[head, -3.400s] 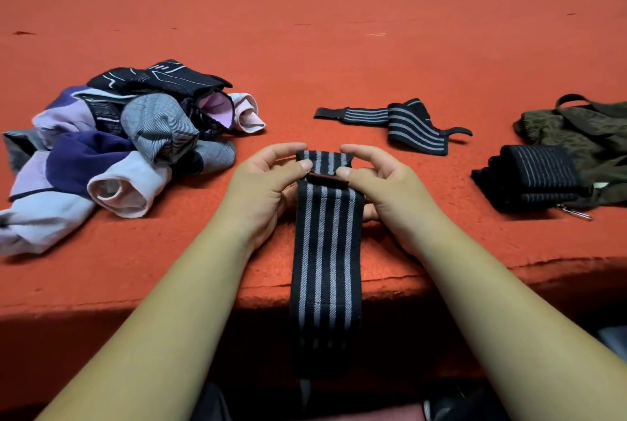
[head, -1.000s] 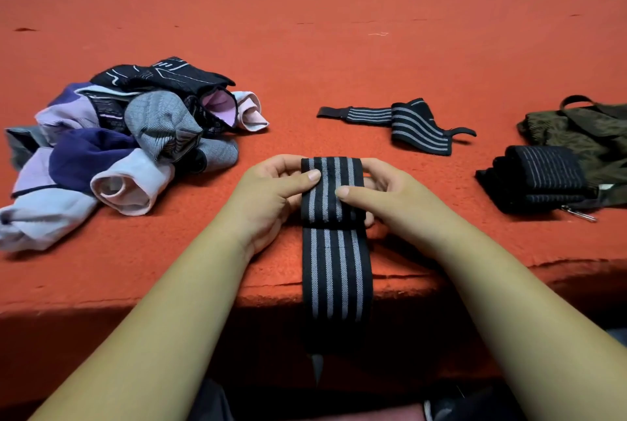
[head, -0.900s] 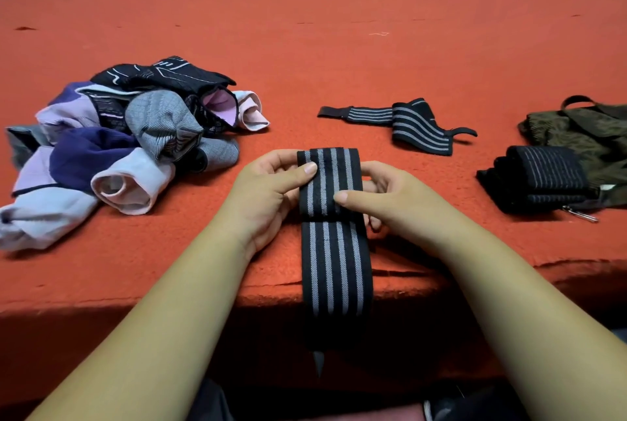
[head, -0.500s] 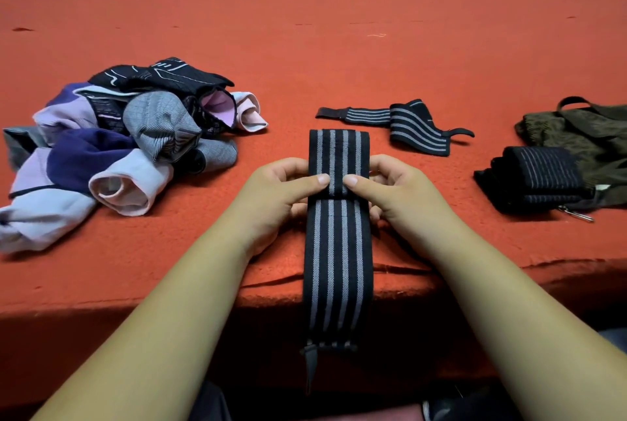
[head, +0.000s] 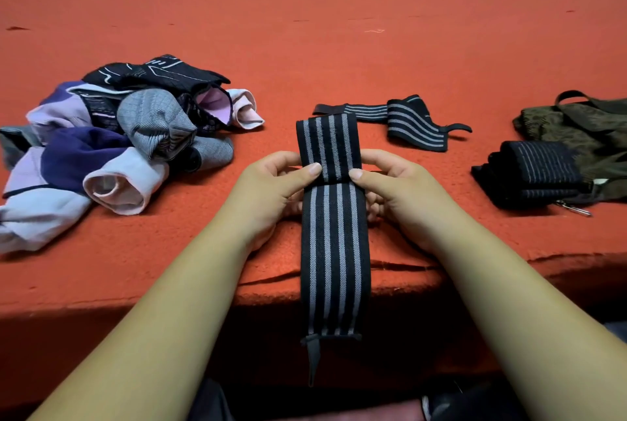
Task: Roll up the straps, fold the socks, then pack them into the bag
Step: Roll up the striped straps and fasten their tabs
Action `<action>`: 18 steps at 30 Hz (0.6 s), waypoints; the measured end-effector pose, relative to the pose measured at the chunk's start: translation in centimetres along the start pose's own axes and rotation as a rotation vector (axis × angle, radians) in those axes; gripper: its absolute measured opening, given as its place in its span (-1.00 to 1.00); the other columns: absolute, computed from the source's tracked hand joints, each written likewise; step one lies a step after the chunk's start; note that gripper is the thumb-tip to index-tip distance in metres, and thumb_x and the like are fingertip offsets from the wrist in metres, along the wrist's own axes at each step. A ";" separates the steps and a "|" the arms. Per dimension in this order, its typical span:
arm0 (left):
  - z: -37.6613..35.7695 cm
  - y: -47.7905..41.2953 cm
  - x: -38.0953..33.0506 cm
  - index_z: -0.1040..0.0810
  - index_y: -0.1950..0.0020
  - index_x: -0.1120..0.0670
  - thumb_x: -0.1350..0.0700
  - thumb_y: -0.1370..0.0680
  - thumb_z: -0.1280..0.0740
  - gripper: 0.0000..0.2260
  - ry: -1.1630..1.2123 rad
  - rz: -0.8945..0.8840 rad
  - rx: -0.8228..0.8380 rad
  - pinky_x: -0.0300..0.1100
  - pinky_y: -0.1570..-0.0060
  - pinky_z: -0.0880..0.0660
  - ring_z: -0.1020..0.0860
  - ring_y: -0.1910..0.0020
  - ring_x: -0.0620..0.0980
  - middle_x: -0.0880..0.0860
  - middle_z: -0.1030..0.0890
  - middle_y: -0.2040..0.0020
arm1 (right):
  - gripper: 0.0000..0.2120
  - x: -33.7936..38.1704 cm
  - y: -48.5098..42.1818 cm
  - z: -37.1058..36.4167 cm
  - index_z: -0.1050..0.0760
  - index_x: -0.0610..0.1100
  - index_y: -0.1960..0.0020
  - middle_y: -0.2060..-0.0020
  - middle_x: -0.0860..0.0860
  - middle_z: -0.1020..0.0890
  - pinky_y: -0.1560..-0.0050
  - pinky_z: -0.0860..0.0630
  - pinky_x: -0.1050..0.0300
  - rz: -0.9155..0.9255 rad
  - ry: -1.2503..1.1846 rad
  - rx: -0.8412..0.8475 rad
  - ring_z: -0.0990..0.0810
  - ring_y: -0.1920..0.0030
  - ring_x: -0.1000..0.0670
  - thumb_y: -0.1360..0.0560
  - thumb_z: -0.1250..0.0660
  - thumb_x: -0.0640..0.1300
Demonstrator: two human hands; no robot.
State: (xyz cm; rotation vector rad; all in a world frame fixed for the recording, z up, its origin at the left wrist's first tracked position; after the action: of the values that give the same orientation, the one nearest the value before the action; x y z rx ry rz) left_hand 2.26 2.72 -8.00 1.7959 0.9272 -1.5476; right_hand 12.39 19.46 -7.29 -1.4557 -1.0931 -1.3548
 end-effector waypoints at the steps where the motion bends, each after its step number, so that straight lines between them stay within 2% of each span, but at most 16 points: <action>1: 0.0 -0.1 0.0 -0.62 -0.29 0.19 0.20 -0.62 -0.44 -0.76 0.007 0.001 -0.004 -0.01 0.04 -0.62 -0.68 0.07 0.12 0.25 -0.72 -0.15 | -0.72 -0.1 -0.1 0.0 -0.64 -0.07 -0.35 0.40 -0.01 -0.56 0.32 -0.41 0.09 -0.005 -0.018 0.010 -0.46 0.40 0.01 -0.67 -0.35 -0.23; 2: 0.0 -0.1 -0.1 -0.61 -0.30 0.19 0.22 -0.63 -0.43 -0.76 0.025 0.004 0.000 -0.01 0.05 -0.64 -0.69 0.07 0.11 0.26 -0.71 -0.15 | -0.70 -0.1 -0.2 0.1 -0.64 -0.07 -0.36 0.37 -0.02 -0.58 0.32 -0.42 0.10 -0.008 -0.037 0.018 -0.47 0.39 0.01 -0.67 -0.34 -0.24; 5: 0.2 -0.1 -0.1 -0.58 -0.35 0.24 0.32 -0.63 -0.38 -0.71 0.123 0.036 0.005 -0.01 -0.10 -0.67 -0.71 -0.04 0.15 0.29 -0.71 -0.15 | -0.68 -0.2 -0.4 0.4 -0.64 -0.11 -0.35 0.24 -0.07 -0.66 0.30 -0.48 0.14 -0.019 -0.118 0.018 -0.55 0.35 0.04 -0.66 -0.30 -0.30; 7: 0.3 -0.2 -0.1 -0.55 -0.38 0.30 0.34 -0.64 -0.34 -0.70 0.164 0.076 0.011 -0.12 -0.09 -0.66 -0.72 0.07 0.03 0.19 -0.74 0.01 | -0.69 -0.2 -0.5 0.6 -0.66 -0.13 -0.28 0.17 -0.09 -0.69 0.29 -0.52 0.17 -0.027 -0.177 0.010 -0.60 0.32 0.04 -0.65 -0.26 -0.34; 8: 0.2 -0.2 -0.2 -0.55 -0.38 0.31 0.32 -0.65 -0.33 -0.70 0.167 0.095 0.016 -0.16 -0.08 -0.64 -0.71 0.11 -0.03 0.14 -0.75 0.05 | -0.68 -0.2 -0.5 0.6 -0.67 -0.15 -0.25 0.13 -0.11 -0.70 0.27 -0.54 0.18 -0.030 -0.192 0.006 -0.62 0.29 0.03 -0.64 -0.24 -0.36; 11: 0.0 -0.2 -0.1 -0.63 -0.27 0.26 0.17 -0.68 -0.33 -0.76 0.149 0.134 0.029 -0.14 -0.10 -0.64 -0.70 0.03 -0.01 0.12 -0.75 0.00 | -0.66 0.0 -0.3 0.7 -0.70 -0.22 -0.23 -0.01 -0.22 -0.72 0.15 -0.58 0.15 -0.037 -0.213 -0.020 -0.65 0.13 -0.05 -0.62 -0.20 -0.33; 14: -0.3 0.0 0.0 -0.64 -0.06 0.18 0.04 -0.72 -0.29 -0.76 0.135 0.166 0.078 -0.21 0.05 -0.65 -0.68 0.24 -0.09 0.07 -0.72 0.22 | -0.73 0.0 -0.2 0.8 -0.71 -0.20 -0.23 -0.10 -0.24 -0.74 -0.06 -0.59 0.01 -0.031 -0.220 -0.025 -0.66 -0.02 -0.11 -0.66 -0.27 -0.23; 15: -0.3 0.0 0.0 -0.65 -0.05 0.20 0.04 -0.72 -0.31 -0.75 0.141 0.166 0.079 -0.27 0.08 -0.62 -0.66 0.24 -0.06 0.10 -0.71 0.20 | -0.75 0.0 -0.1 0.8 -0.71 -0.19 -0.23 -0.13 -0.24 -0.74 -0.12 -0.57 -0.04 -0.023 -0.199 -0.022 -0.66 -0.05 -0.13 -0.66 -0.30 -0.23; 16: -0.2 0.1 -0.2 -0.68 -0.11 0.25 0.04 -0.69 -0.36 -0.74 0.150 0.160 0.075 -0.26 0.01 -0.59 -0.62 0.11 0.06 0.19 -0.69 0.07 | -0.76 0.0 0.0 0.8 -0.71 -0.17 -0.24 -0.15 -0.25 -0.73 -0.17 -0.56 -0.09 -0.018 -0.184 -0.016 -0.65 -0.08 -0.16 -0.65 -0.33 -0.24; 18: 0.2 0.0 -0.2 -0.66 -0.28 0.29 0.08 -0.62 -0.47 -0.66 0.180 0.129 0.084 -0.06 -0.23 -0.46 -0.35 -0.18 0.17 0.26 -0.54 -0.18 | -0.75 0.1 0.1 0.6 -0.71 -0.13 -0.26 -0.15 -0.27 -0.72 -0.16 -0.54 -0.12 -0.011 -0.177 0.010 -0.61 -0.10 -0.22 -0.63 -0.36 -0.26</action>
State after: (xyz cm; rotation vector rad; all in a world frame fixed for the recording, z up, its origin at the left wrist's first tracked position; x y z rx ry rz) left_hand 2.13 2.58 -7.85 2.0392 0.8204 -1.3813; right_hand 12.67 20.05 -7.27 -1.5880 -1.2200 -1.2441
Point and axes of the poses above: each hand's wrist, its own y-axis away from the middle knuckle, its own z-axis out of the back of the hand, x = y × z, the point moved 5 cm from there along -y, towards the middle knuckle
